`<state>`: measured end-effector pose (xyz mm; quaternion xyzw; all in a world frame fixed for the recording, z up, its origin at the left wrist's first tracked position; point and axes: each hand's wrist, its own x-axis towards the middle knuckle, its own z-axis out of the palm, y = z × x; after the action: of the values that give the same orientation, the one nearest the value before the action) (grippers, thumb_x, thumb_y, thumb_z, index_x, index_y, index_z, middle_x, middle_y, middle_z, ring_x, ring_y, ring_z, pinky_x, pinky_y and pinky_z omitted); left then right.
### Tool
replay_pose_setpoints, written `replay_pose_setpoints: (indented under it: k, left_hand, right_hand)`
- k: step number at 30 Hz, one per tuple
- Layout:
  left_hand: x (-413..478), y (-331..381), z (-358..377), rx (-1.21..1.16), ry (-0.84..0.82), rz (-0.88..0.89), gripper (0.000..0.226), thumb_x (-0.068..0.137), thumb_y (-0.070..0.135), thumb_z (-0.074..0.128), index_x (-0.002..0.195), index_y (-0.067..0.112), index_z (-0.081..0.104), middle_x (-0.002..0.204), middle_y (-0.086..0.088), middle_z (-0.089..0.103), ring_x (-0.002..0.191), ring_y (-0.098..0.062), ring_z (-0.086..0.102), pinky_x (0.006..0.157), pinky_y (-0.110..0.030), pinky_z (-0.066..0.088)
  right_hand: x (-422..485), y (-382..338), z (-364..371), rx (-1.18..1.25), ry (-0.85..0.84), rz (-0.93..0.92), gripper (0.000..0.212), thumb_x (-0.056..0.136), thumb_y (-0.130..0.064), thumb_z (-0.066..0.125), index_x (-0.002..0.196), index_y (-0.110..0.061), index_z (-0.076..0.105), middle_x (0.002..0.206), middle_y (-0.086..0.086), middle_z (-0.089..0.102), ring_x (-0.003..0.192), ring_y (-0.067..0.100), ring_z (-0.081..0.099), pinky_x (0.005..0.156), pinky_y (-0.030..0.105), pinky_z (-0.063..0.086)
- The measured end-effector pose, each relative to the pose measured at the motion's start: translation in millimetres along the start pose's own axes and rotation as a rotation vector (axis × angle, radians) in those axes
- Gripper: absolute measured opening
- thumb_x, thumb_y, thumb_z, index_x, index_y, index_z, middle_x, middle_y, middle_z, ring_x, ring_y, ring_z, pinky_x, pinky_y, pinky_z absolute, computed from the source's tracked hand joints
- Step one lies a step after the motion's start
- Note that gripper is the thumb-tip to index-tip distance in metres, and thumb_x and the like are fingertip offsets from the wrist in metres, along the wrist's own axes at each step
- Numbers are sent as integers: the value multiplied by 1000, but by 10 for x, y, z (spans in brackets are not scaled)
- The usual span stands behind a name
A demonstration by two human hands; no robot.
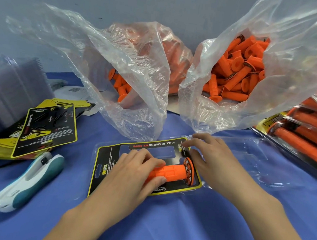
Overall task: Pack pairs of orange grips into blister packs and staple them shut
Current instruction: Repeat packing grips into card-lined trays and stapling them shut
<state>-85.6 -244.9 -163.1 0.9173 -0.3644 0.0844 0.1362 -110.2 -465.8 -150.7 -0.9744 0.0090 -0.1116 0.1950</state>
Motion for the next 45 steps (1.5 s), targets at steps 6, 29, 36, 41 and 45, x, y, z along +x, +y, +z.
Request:
replay_pose_setpoints:
  k: [6, 29, 36, 41, 45]
  left_hand:
    - [-3, -1, -12, -12, -16, -3, 39, 94, 57, 40, 126, 40, 53, 109, 15, 49, 102, -9, 48, 89, -30, 41]
    - [8, 10, 13, 63, -19, 16, 40, 94, 57, 34, 119, 36, 56, 104, 10, 53, 96, -15, 52, 84, -33, 44]
    - [-5, 5, 8, 103, 0, 32, 41, 94, 58, 31, 118, 36, 57, 102, 11, 54, 94, -14, 53, 82, -30, 42]
    - [-5, 8, 6, 133, 6, 35, 41, 94, 58, 32, 118, 37, 57, 99, 11, 52, 93, -14, 53, 82, -30, 42]
    - [-18, 19, 20, 168, 70, 51, 36, 92, 55, 40, 110, 35, 63, 90, 9, 54, 80, -14, 54, 74, -30, 45]
  right_hand:
    - [-144, -38, -52, 142, 1, -54, 24, 98, -45, 43, 113, -41, 62, 142, -15, 42, 130, 12, 36, 106, 26, 28]
    - [-173, -101, 29, -65, -9, -71, 14, 86, -42, 43, 95, -34, 51, 145, -14, 36, 133, 9, 30, 89, 23, 26]
    - [-222, -128, 64, -67, 70, -57, 12, 93, -46, 48, 99, -38, 55, 143, -15, 41, 134, 6, 31, 100, 24, 27]
    - [-217, -142, 70, -75, 100, -30, 11, 94, -43, 50, 103, -39, 55, 140, -18, 43, 130, 6, 35, 96, 25, 29]
    - [-181, -180, 69, -89, 136, -34, 22, 90, -32, 57, 111, -36, 57, 137, -16, 47, 129, 11, 39, 104, 28, 29]
